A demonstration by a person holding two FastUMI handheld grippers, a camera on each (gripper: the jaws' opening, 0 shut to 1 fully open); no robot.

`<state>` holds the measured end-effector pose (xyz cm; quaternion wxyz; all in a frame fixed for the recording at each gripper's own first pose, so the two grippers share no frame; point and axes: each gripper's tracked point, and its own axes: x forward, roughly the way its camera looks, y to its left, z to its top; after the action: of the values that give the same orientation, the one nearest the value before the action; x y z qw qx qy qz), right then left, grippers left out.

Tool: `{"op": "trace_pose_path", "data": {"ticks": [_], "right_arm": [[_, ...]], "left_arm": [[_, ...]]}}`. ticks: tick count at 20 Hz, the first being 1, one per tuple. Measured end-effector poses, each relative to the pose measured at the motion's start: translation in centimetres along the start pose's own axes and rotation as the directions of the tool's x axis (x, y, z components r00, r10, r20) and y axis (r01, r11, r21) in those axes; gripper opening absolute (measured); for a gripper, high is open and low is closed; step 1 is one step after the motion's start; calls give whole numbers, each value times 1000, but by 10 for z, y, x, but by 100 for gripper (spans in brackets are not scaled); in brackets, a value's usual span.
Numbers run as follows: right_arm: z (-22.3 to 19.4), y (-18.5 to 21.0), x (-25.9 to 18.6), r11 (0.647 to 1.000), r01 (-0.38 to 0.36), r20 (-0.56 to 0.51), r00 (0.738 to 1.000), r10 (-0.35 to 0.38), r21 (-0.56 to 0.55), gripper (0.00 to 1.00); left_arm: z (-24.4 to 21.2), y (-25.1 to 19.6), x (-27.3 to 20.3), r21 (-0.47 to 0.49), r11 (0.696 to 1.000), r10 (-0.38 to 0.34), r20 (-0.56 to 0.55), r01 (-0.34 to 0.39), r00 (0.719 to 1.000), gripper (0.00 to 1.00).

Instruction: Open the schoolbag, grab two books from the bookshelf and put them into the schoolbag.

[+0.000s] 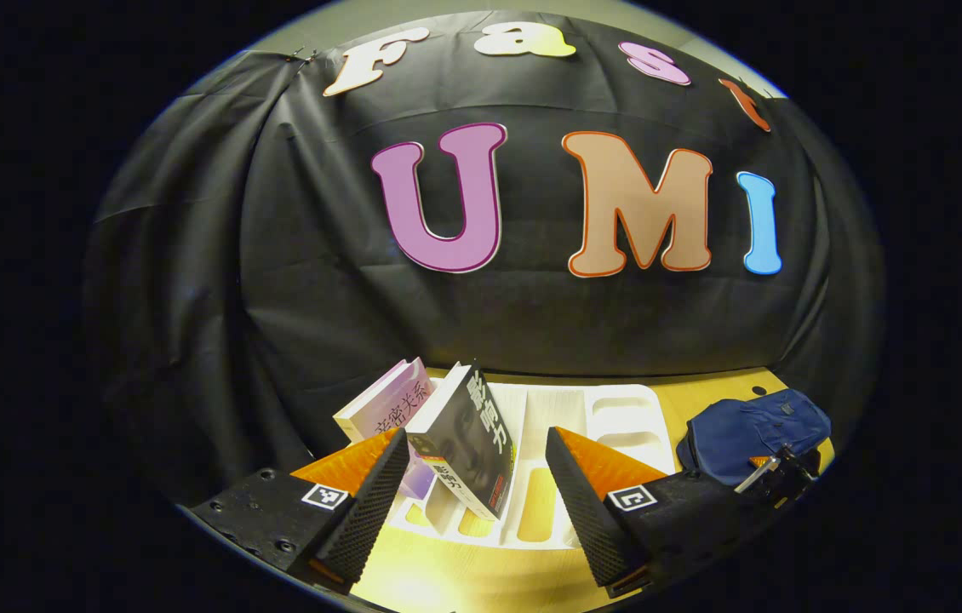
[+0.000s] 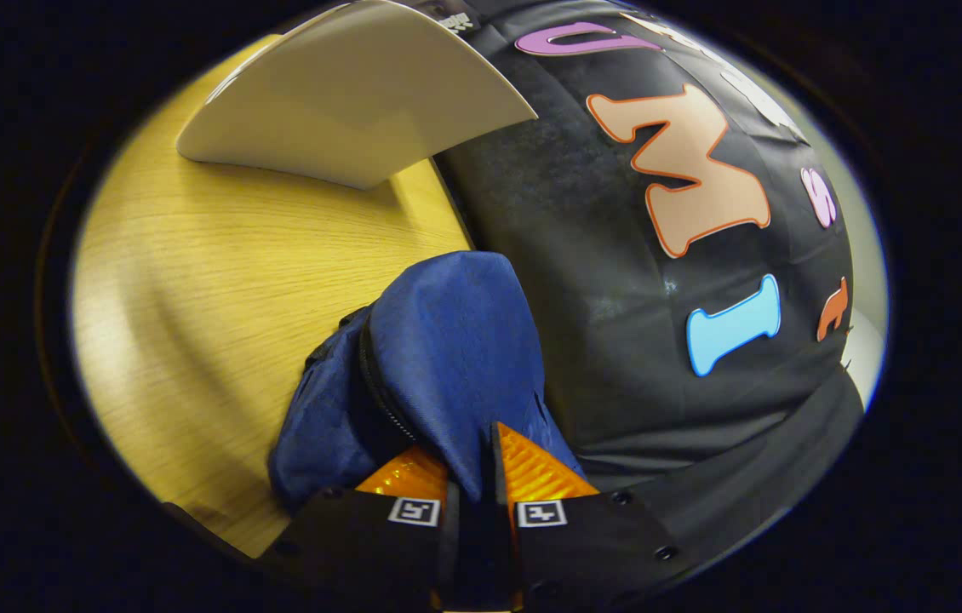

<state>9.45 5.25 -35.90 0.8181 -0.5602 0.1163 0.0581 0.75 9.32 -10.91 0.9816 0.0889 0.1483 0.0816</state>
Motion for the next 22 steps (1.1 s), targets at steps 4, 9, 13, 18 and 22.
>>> {"op": "trace_pose_path", "data": {"ticks": [4,9,13,18,22], "right_arm": [[-8,8,-1,998,-64,-27,998,65,3,11],[2,-11,-3,997,-80,-58,995,81,20,7],[12,-38,-9,995,-37,-86,995,45,94,7],[27,-77,-14,976,62,-131,991,-36,207,8],[31,-96,-22,962,125,-161,983,-87,243,7]], "left_arm": [[-1,-1,7,-6,1000,-23,-10,23,1000,92],[9,3,21,-5,998,-62,-10,62,998,92],[21,17,37,5,996,-88,-30,88,996,93],[38,34,69,28,983,-180,-92,183,979,92],[27,39,97,-16,967,-253,-228,256,940,92]]}}
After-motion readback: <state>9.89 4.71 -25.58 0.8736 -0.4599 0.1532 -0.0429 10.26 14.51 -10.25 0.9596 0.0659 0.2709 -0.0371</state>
